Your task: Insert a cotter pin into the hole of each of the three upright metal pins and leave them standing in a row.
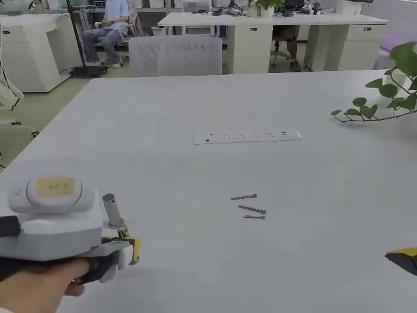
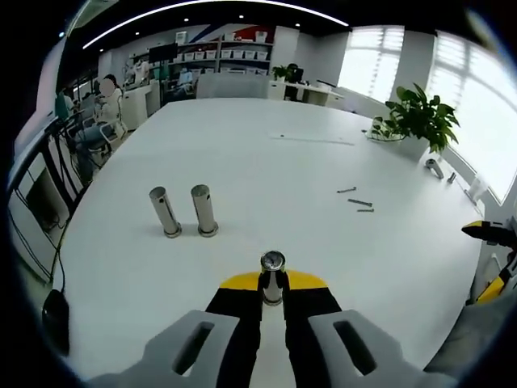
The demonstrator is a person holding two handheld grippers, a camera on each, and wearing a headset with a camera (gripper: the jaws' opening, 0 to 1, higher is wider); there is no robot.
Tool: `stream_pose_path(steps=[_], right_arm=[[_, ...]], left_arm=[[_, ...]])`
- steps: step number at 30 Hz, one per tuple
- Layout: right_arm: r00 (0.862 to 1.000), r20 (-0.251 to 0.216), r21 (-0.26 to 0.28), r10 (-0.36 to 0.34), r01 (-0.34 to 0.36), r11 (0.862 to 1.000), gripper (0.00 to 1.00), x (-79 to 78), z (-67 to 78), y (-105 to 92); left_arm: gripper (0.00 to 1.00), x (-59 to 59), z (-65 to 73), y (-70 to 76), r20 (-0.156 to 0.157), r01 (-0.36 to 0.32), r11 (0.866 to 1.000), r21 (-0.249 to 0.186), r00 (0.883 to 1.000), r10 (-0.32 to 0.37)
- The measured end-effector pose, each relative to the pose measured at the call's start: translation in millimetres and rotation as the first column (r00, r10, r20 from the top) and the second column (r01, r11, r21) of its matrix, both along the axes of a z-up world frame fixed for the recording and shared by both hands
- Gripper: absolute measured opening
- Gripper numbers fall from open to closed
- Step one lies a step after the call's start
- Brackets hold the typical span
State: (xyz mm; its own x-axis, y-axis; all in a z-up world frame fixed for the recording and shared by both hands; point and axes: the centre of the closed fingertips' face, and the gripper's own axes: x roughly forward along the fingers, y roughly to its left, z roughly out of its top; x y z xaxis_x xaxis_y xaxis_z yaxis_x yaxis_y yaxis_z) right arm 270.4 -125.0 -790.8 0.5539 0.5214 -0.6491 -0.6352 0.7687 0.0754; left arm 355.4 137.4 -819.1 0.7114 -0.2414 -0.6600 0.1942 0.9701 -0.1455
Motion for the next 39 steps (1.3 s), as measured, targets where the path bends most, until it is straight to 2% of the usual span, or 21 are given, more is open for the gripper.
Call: stream_pose_path(steps=[5,9,11,15,16,17,33,36,39], right_arm=[[1.000,-0.002,-0.003,0.002,-0.002,1.000,0.99,0.3,-0.9,-1.3],[1.000,-0.012,-0.002,-0.001,0.001,1.000,0.99,-1.2,-2.7,-1.3],[1.000,-0.014,-0.001,-0.001,0.001,1.000,0.99,-1.8,-3.3,-1.2],[1.000,-0.013,-0.004,0.001,-0.001,1.000,0.99,-2.2,-3.6,-1.1],[1.000,-0.014,-0.004,0.001,-0.001,1.000,0.99,-2.6,-3.6,-0.8],[1.000,-0.015,-0.003,0.001,-0.001,1.000,0.99,-2.6,-3.6,-0.6],[1.000,-0.016,-0.005,0.026,-0.026,1.000,0.99,-8.0,-5.5,7.2],[1.000,-0.017,0.000,0.024,-0.024,1.000,0.99,-9.1,-5.6,7.9],[1.000,-0.018,-0.003,0.023,-0.023,1.000,0.99,-10.1,-6.0,8.1]], left_arm=[[0.07,-5.3,-13.3,-5.5,-0.033,0.002,1.000,0.008,0.999,-0.002],[0.07,-8.4,-20.5,-6.9,-0.034,-0.006,0.999,0.037,0.999,0.007],[0.07,-8.8,-24.5,-4.9,-0.041,-0.024,0.999,0.036,0.999,0.026],[0.07,-11.1,-27.1,-4.9,-0.036,-0.039,0.999,0.031,0.999,0.040],[0.07,-10.4,-25.9,-4.4,-0.027,-0.052,0.998,0.019,0.998,0.053],[0.07,-11.2,-26.1,-4.1,-0.036,-0.072,0.997,0.000,0.997,0.072],[0.07,-19.1,-27.2,-2.4,-0.035,-0.063,0.998,0.015,0.997,0.064],[0.08,-21.3,-27.4,-1.8,-0.042,-0.070,0.998,0.007,0.997,0.070],[0.08,-22.7,-27.3,-1.2,-0.034,-0.068,0.998,0.013,0.997,0.069]])
